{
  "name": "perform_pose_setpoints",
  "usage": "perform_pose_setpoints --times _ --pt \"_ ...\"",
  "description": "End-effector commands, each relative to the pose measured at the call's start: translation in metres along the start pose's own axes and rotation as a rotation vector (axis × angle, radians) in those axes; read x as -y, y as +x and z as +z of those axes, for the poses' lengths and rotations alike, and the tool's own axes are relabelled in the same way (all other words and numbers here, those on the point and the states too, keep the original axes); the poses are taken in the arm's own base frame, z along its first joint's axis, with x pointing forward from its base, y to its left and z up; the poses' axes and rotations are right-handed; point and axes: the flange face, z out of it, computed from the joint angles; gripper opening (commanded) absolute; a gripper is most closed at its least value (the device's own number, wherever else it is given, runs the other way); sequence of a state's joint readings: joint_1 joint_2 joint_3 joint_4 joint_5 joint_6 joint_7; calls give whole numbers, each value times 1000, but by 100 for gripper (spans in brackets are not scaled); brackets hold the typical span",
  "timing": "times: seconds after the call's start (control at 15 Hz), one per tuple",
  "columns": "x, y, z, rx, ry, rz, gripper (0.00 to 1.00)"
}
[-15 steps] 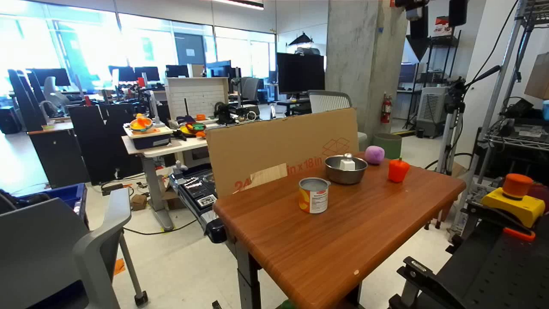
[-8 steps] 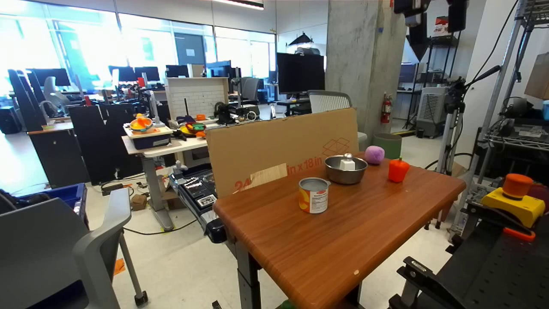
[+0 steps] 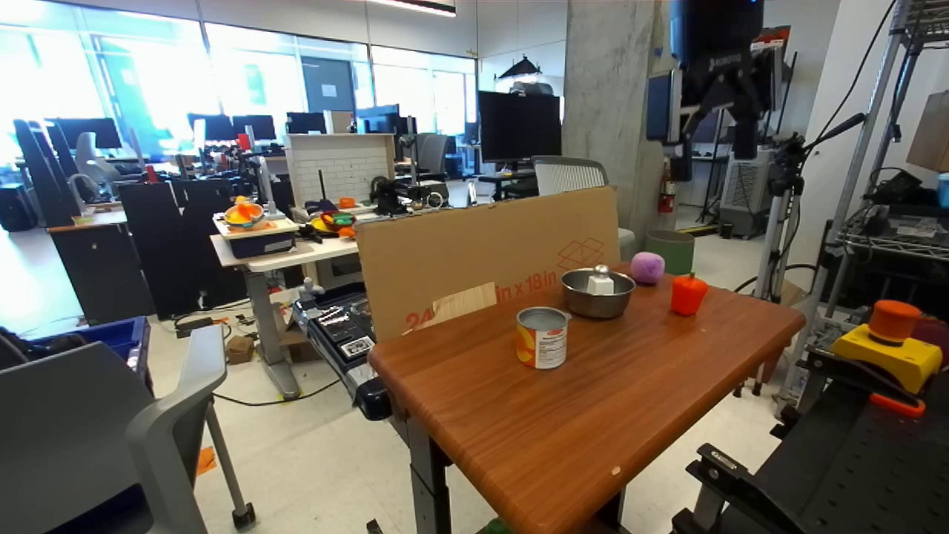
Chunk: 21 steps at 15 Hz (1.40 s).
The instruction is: Take the salt cellar out of the silver pot
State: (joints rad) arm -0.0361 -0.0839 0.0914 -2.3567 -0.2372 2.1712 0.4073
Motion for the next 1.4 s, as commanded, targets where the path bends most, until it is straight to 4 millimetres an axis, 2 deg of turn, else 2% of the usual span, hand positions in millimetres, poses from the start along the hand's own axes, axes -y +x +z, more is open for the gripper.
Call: perform_pose_setpoints --times 0.0,0.2,0.4,0.87,1.33 --pt "-9 32 44 6 -17 66 100" --pt "-13 51 80 39 -1 139 100" --pt "-13 70 101 55 12 191 100" --pt "-4 124 119 68 60 286 100" --pt "5 149 142 76 76 290 100"
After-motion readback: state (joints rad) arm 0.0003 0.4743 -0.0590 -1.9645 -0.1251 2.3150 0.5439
